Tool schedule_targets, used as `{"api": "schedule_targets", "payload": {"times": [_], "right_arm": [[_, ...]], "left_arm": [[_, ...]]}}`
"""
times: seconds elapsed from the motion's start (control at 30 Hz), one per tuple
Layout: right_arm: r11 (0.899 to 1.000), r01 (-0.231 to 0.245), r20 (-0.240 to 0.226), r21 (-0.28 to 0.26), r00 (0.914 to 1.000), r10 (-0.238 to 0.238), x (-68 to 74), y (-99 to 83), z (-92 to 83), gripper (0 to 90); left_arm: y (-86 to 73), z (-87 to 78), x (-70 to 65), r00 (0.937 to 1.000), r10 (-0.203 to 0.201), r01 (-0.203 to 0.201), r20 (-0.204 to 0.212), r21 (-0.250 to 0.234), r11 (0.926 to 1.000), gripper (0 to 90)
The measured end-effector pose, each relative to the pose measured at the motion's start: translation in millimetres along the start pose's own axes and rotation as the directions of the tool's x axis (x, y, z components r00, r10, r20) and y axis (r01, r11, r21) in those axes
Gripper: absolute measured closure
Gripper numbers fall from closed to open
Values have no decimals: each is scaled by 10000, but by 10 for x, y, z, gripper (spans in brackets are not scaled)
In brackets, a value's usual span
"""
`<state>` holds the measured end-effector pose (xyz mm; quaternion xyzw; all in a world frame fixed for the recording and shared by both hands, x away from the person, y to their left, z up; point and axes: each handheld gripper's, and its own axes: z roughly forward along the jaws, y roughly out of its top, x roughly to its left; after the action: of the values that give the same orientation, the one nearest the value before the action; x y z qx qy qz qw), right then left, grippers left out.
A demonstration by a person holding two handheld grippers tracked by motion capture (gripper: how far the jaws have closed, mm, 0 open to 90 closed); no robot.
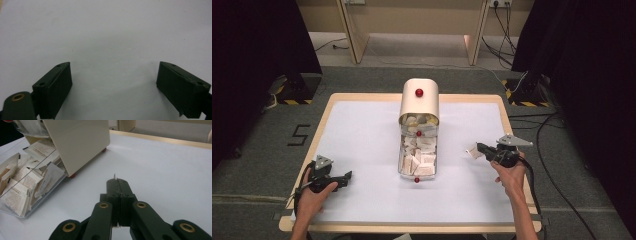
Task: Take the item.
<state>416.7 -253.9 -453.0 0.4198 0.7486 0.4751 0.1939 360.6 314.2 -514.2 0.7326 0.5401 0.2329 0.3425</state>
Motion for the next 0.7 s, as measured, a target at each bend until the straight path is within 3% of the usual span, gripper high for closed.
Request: {"api": "schedule_targets", "payload": {"times": [0.4, 0.7], "right_arm": [[9997, -76, 12, 234, 10000, 76, -28, -60, 48, 898], [9984, 112, 107, 549, 9999, -118, -10, -93, 108, 895]], "left_arm": [[0, 0, 0, 10000, 0, 0, 0, 0, 10000, 122], [0, 0, 0, 10000, 0, 0, 1, 0, 10000, 122]]}}
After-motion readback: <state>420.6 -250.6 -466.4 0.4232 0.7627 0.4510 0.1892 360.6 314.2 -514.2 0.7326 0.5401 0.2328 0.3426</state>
